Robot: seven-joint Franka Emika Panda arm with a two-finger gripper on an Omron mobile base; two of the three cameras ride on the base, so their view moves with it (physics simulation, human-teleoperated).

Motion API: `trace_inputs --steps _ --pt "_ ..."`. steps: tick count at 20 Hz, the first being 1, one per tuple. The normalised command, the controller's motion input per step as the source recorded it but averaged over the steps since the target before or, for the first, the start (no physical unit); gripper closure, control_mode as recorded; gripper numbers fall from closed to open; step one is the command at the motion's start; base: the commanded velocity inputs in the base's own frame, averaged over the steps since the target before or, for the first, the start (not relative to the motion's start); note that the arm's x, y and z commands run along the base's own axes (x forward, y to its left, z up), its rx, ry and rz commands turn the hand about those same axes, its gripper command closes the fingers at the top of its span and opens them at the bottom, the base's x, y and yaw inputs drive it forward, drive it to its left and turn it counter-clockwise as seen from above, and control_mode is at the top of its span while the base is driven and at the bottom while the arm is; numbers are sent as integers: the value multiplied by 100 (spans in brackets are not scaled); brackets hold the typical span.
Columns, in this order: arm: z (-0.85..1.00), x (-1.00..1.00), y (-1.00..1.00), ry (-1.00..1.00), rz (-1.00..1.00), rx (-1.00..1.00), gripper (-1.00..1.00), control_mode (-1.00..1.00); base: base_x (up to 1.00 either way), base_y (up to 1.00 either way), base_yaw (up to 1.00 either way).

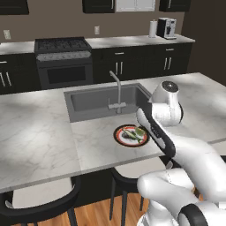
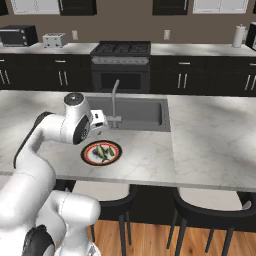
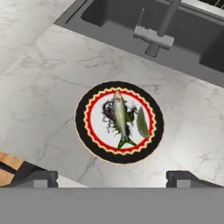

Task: Take the lemon wedge from the fridge and place it on the plate with fish on the dining counter.

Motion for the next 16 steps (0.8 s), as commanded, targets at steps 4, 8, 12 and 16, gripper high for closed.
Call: trace_inputs --steps 4,8,12,16 --pt "100 -100 10 -58 -3 -13 -100 -100 0 0 0" --pt "88 -100 9 -78 -1 -24 -100 -100 0 0 0" --pt "25 -50 4 -39 -7 -7 -100 -100 0 0 0" --pt "4 -30 0 -20 0 0 -100 -100 0 0 0"
